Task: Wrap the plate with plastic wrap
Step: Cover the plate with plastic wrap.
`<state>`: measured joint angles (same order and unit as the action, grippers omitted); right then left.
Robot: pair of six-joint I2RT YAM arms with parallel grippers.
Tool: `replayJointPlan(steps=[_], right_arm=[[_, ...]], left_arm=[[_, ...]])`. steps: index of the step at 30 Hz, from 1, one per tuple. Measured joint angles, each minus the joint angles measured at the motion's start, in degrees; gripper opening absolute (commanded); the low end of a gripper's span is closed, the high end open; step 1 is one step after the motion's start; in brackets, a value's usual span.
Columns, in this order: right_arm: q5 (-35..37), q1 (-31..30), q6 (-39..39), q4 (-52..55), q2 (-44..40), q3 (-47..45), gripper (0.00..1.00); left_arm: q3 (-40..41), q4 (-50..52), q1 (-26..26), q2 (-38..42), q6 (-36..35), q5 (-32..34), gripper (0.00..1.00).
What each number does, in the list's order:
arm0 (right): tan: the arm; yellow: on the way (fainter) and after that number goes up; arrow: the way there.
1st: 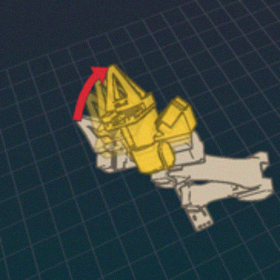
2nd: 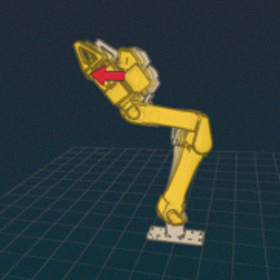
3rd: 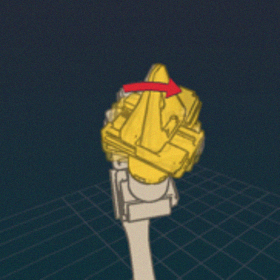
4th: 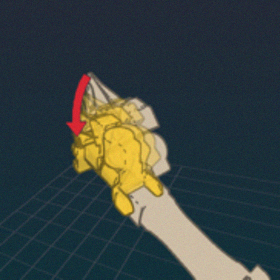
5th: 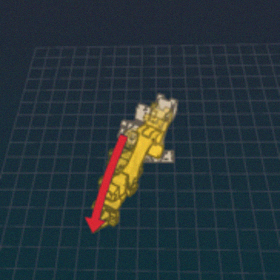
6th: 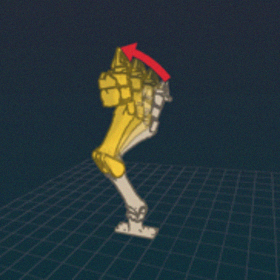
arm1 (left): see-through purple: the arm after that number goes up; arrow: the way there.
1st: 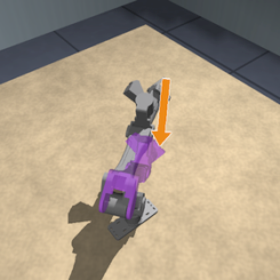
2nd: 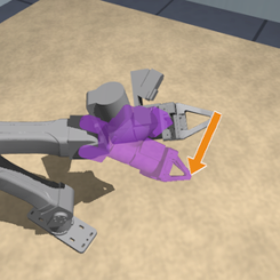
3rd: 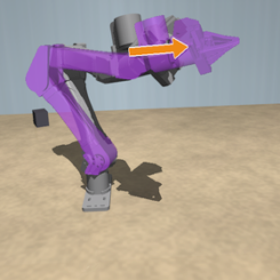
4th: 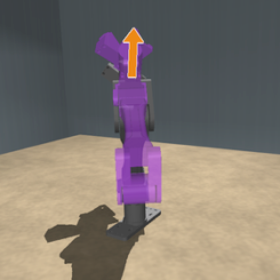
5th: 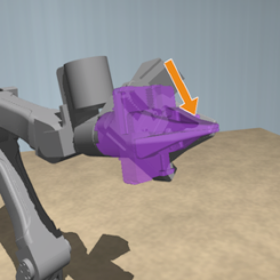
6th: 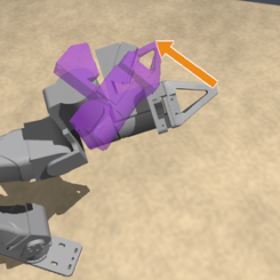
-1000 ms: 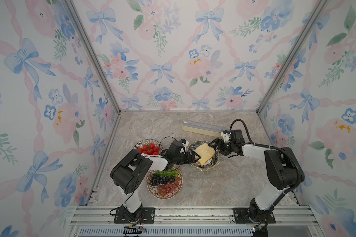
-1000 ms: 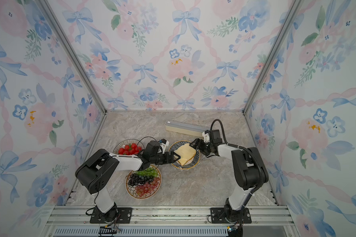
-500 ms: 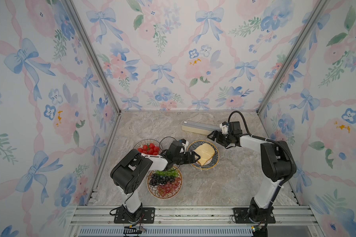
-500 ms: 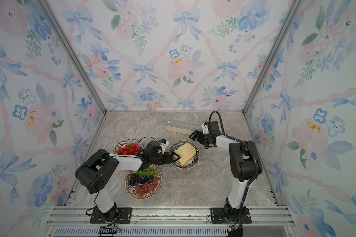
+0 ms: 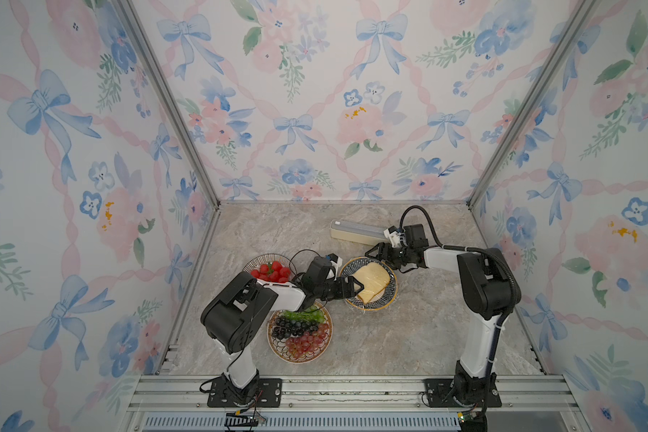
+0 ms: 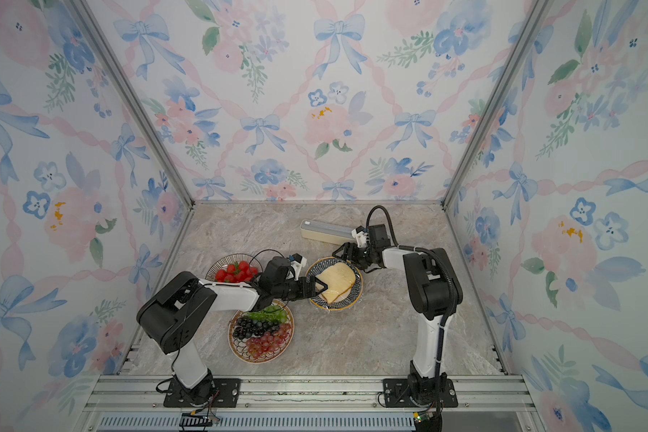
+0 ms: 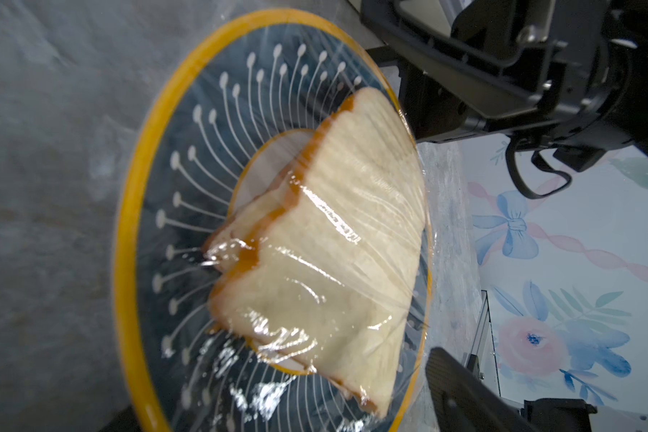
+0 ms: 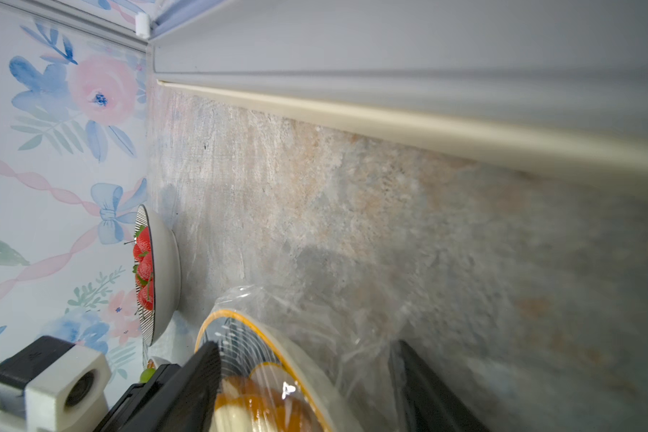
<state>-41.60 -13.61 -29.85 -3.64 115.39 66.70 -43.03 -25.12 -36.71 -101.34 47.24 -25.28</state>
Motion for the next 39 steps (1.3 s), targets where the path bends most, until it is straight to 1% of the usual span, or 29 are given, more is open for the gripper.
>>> replayJointPlan(steps=[2,4,5,8,11,13,16,17,19,22,25,31,35,39], right_arm=[[-2.3,0.4,1.8,0.2,0.0,0.0,0.62],[-4.2,0.7,4.0,1.4,0.0,0.2,0.63],[-4.9,0.8,5.4,2.5,0.0,0.5,0.64],[-4.9,1.4,8.1,6.1,0.0,1.5,0.74],[-0.5,2.1,8.9,9.0,-0.9,1.6,0.85],[4.1,3.4,9.1,10.4,-3.0,0.9,0.90],[10.2,5.2,8.3,12.6,-9.7,-2.3,0.98],[11.8,5.7,7.9,13.4,-13.0,-3.8,0.98],[13.8,6.7,6.3,14.2,-19.7,-7.1,0.97],[14.7,7.1,2.9,14.9,-29.7,-13.5,0.97],[14.7,6.7,-1.2,16.3,-36.0,-20.0,0.97],[15.3,2.1,-9.1,19.8,-38.4,-27.8,0.97],[15.3,0.3,-13.8,18.8,-39.4,-30.3,0.97],[15.0,-0.1,-17.4,14.8,-37.6,-30.4,0.97]], left_arm=[[0.0,0.0,0.0,0.0,0.0,0.2,0.93],[0.0,0.0,0.0,0.0,0.0,0.2,0.93],[0.0,0.0,0.0,0.0,0.0,0.2,0.93],[0.0,-0.1,0.0,0.0,0.0,0.3,0.93],[0.0,-0.2,0.0,0.0,0.0,0.3,0.93],[0.0,-0.3,0.0,0.0,0.0,0.3,0.93],[0.0,-0.3,0.0,0.0,0.0,0.3,0.93],[0.0,-0.3,0.0,0.0,0.0,0.3,0.93],[0.0,-0.3,0.0,0.0,0.0,0.3,0.93],[0.0,-0.3,-0.3,0.0,0.0,0.1,0.93],[0.0,-0.3,-1.2,0.0,0.0,-0.2,0.93],[0.0,-0.5,-2.6,0.0,0.0,-0.3,0.93],[0.0,-0.5,-2.7,0.0,0.0,-0.3,0.93],[0.0,-0.5,-3.2,0.0,0.0,-0.3,0.93]])
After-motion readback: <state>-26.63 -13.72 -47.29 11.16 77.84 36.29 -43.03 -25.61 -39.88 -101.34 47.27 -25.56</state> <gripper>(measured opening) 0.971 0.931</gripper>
